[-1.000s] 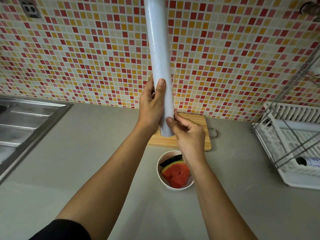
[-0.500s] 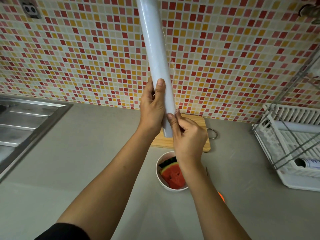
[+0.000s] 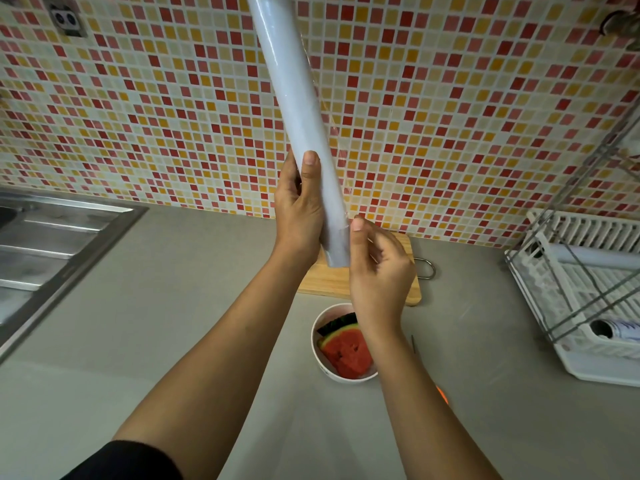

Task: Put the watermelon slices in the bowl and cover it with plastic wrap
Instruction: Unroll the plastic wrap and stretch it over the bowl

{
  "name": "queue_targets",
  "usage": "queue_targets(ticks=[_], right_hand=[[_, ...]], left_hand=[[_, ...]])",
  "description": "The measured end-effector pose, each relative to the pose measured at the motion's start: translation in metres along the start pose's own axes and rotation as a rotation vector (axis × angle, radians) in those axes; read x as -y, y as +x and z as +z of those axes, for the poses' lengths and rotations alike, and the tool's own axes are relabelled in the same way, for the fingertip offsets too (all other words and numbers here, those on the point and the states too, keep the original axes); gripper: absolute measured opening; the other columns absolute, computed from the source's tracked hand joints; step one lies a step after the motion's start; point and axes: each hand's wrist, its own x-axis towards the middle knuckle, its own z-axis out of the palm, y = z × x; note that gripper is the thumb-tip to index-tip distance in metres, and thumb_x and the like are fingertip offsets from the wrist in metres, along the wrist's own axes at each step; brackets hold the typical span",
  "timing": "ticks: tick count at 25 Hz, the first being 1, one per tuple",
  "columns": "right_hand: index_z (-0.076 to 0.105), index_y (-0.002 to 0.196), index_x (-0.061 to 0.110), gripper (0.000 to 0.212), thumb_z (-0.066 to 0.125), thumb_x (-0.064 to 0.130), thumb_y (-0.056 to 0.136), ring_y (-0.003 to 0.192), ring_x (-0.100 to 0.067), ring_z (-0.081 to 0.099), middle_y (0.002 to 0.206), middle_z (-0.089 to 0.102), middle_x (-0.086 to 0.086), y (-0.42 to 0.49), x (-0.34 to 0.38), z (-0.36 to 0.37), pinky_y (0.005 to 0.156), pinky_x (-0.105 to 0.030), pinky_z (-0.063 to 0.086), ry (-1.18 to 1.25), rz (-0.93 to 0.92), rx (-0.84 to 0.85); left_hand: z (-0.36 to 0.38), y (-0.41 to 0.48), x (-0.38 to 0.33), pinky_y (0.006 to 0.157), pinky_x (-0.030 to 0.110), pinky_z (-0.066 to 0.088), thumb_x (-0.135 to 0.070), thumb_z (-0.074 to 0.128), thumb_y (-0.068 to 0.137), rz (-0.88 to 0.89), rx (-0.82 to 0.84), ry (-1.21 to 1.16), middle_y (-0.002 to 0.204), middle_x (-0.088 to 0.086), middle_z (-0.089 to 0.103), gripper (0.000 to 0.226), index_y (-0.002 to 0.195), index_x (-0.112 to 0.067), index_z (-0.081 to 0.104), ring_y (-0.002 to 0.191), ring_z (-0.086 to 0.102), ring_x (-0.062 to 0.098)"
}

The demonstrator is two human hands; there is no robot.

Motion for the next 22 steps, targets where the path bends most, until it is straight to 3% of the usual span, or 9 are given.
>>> queue_targets(ticks=[3,6,9,13,16,18,22], right_hand=[[0.072,0.099,0.01,0.027,0.07,0.028,0.079,0.088,-0.005,0.067,0.094,0.072,-0.001,0.001,-0.001,0.0,0.073,-0.016,0.054,0.02,0.013,-0.007],[0.073,0.092,0.01,0.018,0.069,0.024,0.081,0.081,-0.005,0.066,0.086,0.072,0.001,0.004,-0.007,-0.004,0.071,-0.02,0.054,-0.028,0.012,0.03],[0.07,0.086,0.018,0.01,0.065,0.027,0.085,0.081,-0.007,0.066,0.084,0.071,0.004,0.006,-0.014,-0.008,0.073,-0.023,0.051,0.014,0.156,0.067],[0.064,0.084,0.03,0.009,0.064,0.039,0.083,0.081,-0.004,0.065,0.082,0.069,0.014,0.009,-0.017,-0.012,0.071,-0.024,0.053,0.113,0.326,0.102],[0.07,0.087,0.023,0.017,0.071,0.037,0.077,0.072,0.0,0.065,0.077,0.07,0.013,0.008,-0.018,-0.014,0.065,-0.016,0.051,0.015,0.175,0.191],[0.073,0.087,0.016,0.016,0.071,0.03,0.079,0.07,-0.001,0.065,0.077,0.072,0.009,0.009,-0.02,-0.017,0.066,-0.018,0.051,-0.029,0.108,0.202],[0.071,0.089,0.023,0.011,0.066,0.031,0.083,0.071,0.001,0.064,0.078,0.07,0.014,0.01,-0.023,-0.021,0.065,-0.018,0.05,-0.047,0.141,0.236]], left_hand=[[0.002,-0.001,-0.001,0.075,0.03,0.056,-0.041,0.046,0.095,0.032,-0.007,0.063,0.097,0.0,0.061,0.028,0.114,-0.022,0.054,0.088,0.064,0.016],[0.001,-0.002,0.0,0.074,0.025,0.054,-0.039,0.047,0.095,0.094,0.023,0.154,0.103,0.004,0.061,0.038,0.123,-0.014,0.051,0.091,0.063,0.014],[-0.003,0.002,-0.001,0.07,0.019,0.051,-0.04,0.048,0.094,0.094,0.03,0.203,0.101,0.001,0.062,0.041,0.125,-0.013,0.051,0.085,0.063,0.006],[-0.003,0.005,0.0,0.067,0.025,0.053,-0.04,0.047,0.095,0.084,0.076,0.25,0.093,-0.002,0.06,0.044,0.125,-0.009,0.05,0.082,0.062,0.011],[0.001,0.003,0.003,0.066,0.025,0.052,-0.042,0.047,0.094,0.088,0.067,0.276,0.091,-0.004,0.058,0.046,0.125,-0.008,0.049,0.08,0.061,0.011],[0.001,0.003,0.004,0.065,0.023,0.05,-0.044,0.048,0.093,0.089,0.055,0.302,0.086,-0.007,0.056,0.05,0.123,-0.004,0.048,0.077,0.059,0.009],[0.002,0.002,0.005,0.064,0.024,0.05,-0.044,0.047,0.094,0.053,0.043,0.302,0.085,-0.005,0.055,0.049,0.122,-0.003,0.049,0.077,0.059,0.012]])
